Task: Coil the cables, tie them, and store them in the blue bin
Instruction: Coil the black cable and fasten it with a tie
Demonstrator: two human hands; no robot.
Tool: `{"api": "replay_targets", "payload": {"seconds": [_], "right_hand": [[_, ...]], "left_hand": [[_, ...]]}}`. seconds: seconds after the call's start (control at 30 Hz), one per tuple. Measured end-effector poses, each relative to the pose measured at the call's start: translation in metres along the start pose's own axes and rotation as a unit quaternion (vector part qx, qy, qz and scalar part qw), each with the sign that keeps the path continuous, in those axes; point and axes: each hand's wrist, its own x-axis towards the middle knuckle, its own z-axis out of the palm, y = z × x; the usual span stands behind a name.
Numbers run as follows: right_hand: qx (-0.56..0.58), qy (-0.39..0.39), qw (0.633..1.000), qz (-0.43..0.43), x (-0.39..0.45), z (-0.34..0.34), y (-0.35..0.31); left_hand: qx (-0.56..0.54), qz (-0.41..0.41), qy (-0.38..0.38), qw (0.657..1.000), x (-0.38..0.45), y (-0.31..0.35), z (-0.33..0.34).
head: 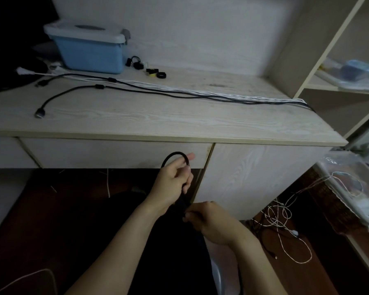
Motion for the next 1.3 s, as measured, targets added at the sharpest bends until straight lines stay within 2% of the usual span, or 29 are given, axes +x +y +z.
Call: {"api": "replay_targets", "payload": {"seconds": [0.07,0.13,0.23,0.33,0.43,0.53,0.6,0.67,0.73,0.8,0.87,0.93,1.0,1.07,1.17,1.3], "right_hand": [[0.020,-0.015,1.000,0.003,-0.011,-0.003,-0.010],[0.037,-0.021,0.999,0.004,-0.020,-0.005,-0.015],[0.021,0.007,1.000,-0.003,-0.030,-0.002,-0.014],[0.009,0.108,0.994,-0.008,-0.035,0.000,-0.006],[0.025,0.226,0.973,-0.033,-0.035,0.003,-0.005],[0.038,0.277,0.958,-0.069,-0.032,0.005,-0.011],[0.073,0.317,0.944,-0.060,-0.031,0.004,-0.014],[0.096,0.355,0.928,-0.059,-0.030,0.000,-0.013],[0.105,0.351,0.927,-0.079,-0.029,-0.004,-0.012],[0.148,0.314,0.934,-0.080,-0.027,-0.007,-0.011],[0.209,0.294,0.929,-0.080,-0.024,-0.008,-0.008],[0.241,0.284,0.923,-0.099,-0.022,-0.004,-0.003],[0.282,0.242,0.920,-0.123,-0.020,0.001,-0.001],[0.335,0.202,0.914,-0.106,-0.020,0.003,-0.003],[0.316,0.253,0.913,-0.039,-0.020,0.004,-0.008],[0.297,0.271,0.915,-0.027,-0.019,0.008,-0.007]], "left_hand": [[0.085,0.009,-0.018,0.996,-0.008,-0.002,-0.006],[0.108,0.014,-0.030,0.994,-0.017,-0.003,-0.006],[0.177,0.005,-0.089,0.980,-0.028,-0.007,0.001],[0.204,-0.019,-0.113,0.972,-0.033,-0.007,0.003],[0.173,-0.012,-0.046,0.984,-0.036,0.004,0.005],[0.218,0.037,-0.021,0.975,-0.040,0.012,0.005],[0.278,0.043,-0.037,0.959,-0.041,0.014,0.001],[0.313,0.009,-0.087,0.946,-0.044,0.014,-0.004],[0.288,-0.053,-0.168,0.941,-0.046,0.016,-0.005],[0.203,-0.094,-0.237,0.945,-0.049,0.014,-0.006],[0.104,-0.087,-0.274,0.952,-0.050,0.011,-0.008],[0.064,-0.077,-0.294,0.950,-0.051,0.009,-0.010],[0.038,-0.090,-0.305,0.947,-0.050,0.006,-0.011],[0.001,-0.110,-0.297,0.948,-0.050,0.001,-0.011],[-0.063,-0.140,-0.260,0.953,-0.049,-0.008,-0.008],[-0.082,-0.160,-0.229,0.957,-0.047,-0.020,-0.007]]}}
